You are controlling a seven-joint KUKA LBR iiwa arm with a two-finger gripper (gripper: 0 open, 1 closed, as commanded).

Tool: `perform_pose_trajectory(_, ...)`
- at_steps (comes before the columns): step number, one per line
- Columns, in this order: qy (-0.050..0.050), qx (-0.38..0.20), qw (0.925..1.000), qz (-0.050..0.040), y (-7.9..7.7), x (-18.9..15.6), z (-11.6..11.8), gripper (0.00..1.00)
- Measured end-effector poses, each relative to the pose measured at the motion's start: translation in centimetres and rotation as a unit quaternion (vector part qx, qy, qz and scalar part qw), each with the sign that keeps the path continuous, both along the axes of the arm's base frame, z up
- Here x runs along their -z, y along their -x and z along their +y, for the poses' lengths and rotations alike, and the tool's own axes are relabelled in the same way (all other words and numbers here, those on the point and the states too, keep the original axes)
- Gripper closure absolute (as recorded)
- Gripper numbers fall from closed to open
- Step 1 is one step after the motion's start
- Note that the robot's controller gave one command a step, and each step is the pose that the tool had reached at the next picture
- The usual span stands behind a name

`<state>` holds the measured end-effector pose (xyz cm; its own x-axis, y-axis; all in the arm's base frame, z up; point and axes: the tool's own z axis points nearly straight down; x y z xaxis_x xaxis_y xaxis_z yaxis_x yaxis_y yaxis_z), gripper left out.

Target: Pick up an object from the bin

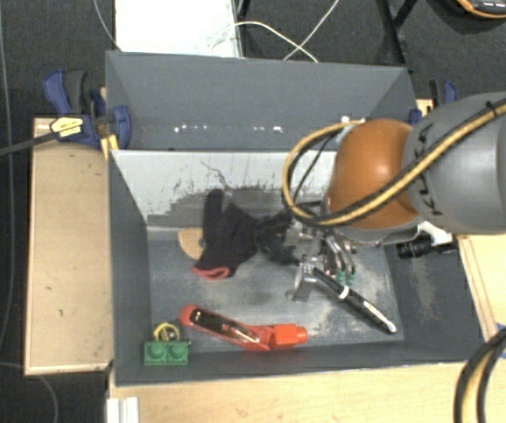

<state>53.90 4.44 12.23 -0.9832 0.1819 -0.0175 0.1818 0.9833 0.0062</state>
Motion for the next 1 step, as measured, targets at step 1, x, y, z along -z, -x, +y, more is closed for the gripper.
perform_pose_trajectory(1, -0.001, 0.079, 0.9968, 0.0074, -0.85, 2.25, 1.53, 0.00)
